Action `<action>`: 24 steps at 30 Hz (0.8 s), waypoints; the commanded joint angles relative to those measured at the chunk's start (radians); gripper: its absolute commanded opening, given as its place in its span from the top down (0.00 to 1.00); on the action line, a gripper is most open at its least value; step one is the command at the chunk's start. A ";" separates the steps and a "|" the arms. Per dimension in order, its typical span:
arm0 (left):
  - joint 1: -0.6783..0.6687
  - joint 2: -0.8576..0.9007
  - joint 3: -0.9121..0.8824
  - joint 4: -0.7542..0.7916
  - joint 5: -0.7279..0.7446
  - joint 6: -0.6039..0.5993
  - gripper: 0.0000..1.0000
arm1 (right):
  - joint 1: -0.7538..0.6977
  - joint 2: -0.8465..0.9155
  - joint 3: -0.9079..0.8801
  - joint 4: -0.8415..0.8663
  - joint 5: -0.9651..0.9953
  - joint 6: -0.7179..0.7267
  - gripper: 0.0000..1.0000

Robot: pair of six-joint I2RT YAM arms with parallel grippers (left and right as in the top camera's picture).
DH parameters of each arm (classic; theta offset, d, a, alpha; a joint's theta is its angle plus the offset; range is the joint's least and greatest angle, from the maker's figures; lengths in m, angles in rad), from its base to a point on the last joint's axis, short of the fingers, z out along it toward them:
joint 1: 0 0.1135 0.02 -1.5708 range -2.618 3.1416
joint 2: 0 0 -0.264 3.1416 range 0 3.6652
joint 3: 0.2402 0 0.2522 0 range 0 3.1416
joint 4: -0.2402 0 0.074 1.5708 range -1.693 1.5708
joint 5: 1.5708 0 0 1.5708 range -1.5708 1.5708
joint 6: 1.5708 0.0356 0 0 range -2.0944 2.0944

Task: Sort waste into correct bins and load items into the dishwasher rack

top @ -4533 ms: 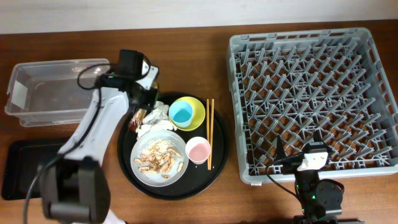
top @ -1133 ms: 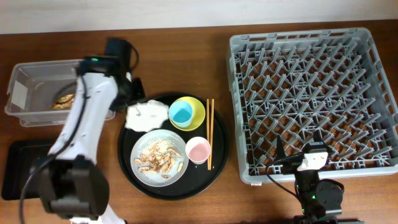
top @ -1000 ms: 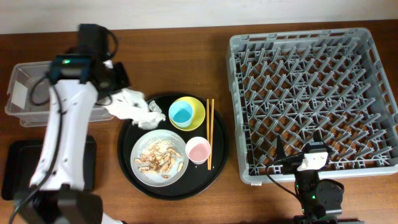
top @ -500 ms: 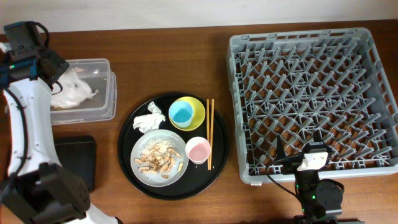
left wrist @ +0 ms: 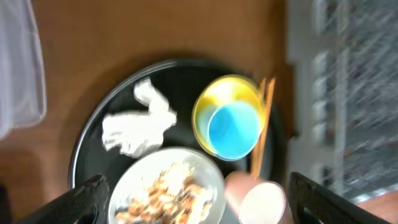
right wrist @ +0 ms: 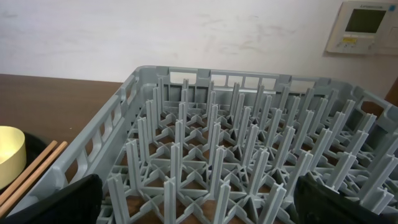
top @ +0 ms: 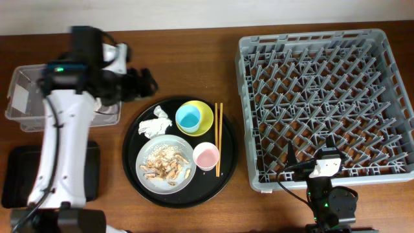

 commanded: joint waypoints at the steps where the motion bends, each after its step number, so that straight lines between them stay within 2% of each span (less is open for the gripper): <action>1: -0.105 0.072 -0.078 -0.006 -0.249 -0.057 0.09 | -0.006 -0.006 -0.008 -0.003 0.005 0.004 0.02; 2: -0.113 0.103 -0.097 0.002 -0.329 -0.143 0.09 | -0.006 -0.006 -0.008 -0.003 0.005 0.004 0.02; 3: -0.109 0.123 -0.100 0.006 -0.342 -0.175 0.11 | -0.006 -0.006 -0.008 -0.003 0.005 0.004 0.02; 4: -0.097 0.148 -0.100 0.019 -0.341 -0.178 0.23 | -0.006 -0.006 -0.008 -0.003 0.005 0.004 0.02; 6: -0.069 0.178 -0.100 0.040 -0.341 -0.178 0.39 | -0.006 -0.006 -0.008 -0.003 0.005 0.004 0.02; 7: -0.049 0.197 -0.101 0.048 -0.336 -0.177 0.44 | -0.006 -0.006 -0.008 -0.003 0.005 0.004 0.02; 11: -0.061 0.274 -0.124 0.053 -0.280 -0.175 0.46 | -0.006 -0.006 -0.008 -0.003 0.005 0.004 0.01; 20: -0.111 0.532 -0.126 0.175 -0.282 -0.162 0.46 | -0.006 -0.006 -0.008 -0.003 0.005 0.004 0.02; 21: -0.111 0.537 -0.126 0.180 -0.282 -0.162 0.49 | -0.006 -0.006 -0.008 -0.003 0.005 0.004 0.02; 23: -0.111 0.539 -0.123 0.187 -0.282 -0.162 0.67 | -0.006 -0.006 -0.008 -0.003 0.005 0.004 0.02; 24: -0.111 0.539 -0.115 0.183 -0.282 -0.162 0.86 | -0.006 -0.006 -0.008 -0.003 0.005 0.004 0.01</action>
